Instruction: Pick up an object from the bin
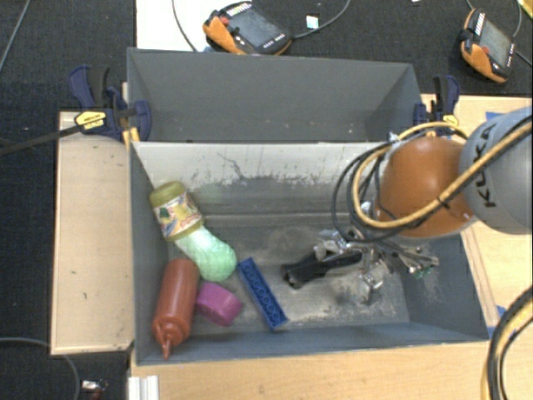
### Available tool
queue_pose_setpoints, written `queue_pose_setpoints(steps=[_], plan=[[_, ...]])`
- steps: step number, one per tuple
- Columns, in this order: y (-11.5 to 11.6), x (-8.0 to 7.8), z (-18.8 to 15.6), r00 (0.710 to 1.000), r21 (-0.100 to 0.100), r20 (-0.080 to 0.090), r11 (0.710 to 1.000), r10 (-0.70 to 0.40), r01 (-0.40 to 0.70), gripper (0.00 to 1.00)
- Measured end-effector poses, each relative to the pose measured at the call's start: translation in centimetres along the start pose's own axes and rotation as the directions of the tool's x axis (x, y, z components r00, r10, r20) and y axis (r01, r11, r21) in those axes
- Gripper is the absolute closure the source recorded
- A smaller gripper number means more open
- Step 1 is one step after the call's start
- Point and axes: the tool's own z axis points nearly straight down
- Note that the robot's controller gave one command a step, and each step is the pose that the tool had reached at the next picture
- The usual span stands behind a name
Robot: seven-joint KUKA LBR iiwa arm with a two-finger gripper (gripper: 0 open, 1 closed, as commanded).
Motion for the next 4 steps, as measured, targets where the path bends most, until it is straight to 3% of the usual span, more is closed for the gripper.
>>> queue_pose_setpoints(steps=[1,2,3,4], plan=[[-1.0,-0.5,0.6,1.000,0.003,0.008,1.000,0.012,-0.012,0.00],[-9.0,0.1,-2.6,0.986,0.011,0.010,0.986,-0.165,0.165,0.00],[-3.7,1.5,2.4,1.000,0.006,0.019,1.000,0.023,-0.023,1.00],[-3.7,1.5,2.4,1.000,0.006,0.019,1.000,0.022,-0.022,1.00]])
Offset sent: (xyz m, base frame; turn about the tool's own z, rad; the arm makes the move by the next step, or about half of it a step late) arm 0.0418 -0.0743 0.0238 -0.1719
